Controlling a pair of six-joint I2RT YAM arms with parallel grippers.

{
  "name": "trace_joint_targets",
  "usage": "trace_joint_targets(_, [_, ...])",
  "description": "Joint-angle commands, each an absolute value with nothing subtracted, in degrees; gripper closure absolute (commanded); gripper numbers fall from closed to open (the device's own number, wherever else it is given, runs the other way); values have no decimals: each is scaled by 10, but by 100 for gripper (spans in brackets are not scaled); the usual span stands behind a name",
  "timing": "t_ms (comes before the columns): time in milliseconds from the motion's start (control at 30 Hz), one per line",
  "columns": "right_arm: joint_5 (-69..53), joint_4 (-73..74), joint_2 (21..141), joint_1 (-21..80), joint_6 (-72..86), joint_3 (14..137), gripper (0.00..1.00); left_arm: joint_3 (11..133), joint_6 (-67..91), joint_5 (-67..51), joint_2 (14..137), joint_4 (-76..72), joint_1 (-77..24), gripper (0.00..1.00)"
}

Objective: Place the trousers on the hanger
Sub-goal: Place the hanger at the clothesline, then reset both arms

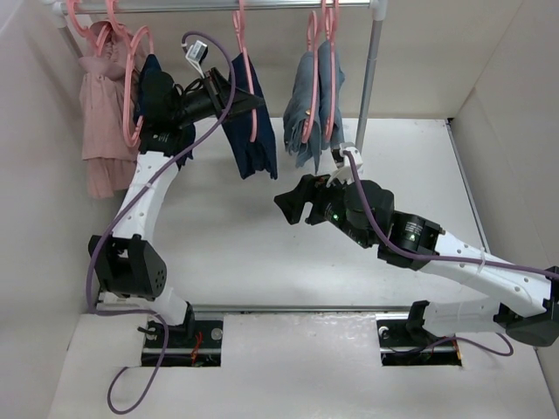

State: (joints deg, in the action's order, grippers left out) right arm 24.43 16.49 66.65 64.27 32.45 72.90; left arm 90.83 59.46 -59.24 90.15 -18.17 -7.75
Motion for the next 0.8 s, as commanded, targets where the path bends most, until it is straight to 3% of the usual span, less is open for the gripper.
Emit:
trace_joint_targets(0, [258,163,658,649,312,745,19,930,594,-610,888,-289,-76,100])
trace_joint_targets(133, [252,163,658,649,312,745,19,911,594,-625,895,-289,-76,100])
trace_joint_targets(167, [252,170,653,649,312,745,19,897,594,-633,895,-289,-76,96])
trace_joint_targets(200, [252,170,653,649,312,745,19,892,585,-633,887,-284,-71,80])
trace_joint_targets(333, [252,176,642,649,312,740,18,897,485,-640,863,-187,-71,43])
trace_joint_targets(567, [252,181,637,649,312,735,17,910,350,-613,827,0,-41,22])
trace_joint_targets(667, [247,181,637,649,312,735,17,915,287,-578,805,73,-35,0])
trace_joint_targets(767, [242,181,637,649,312,735,17,915,229,-528,777,128,-35,0])
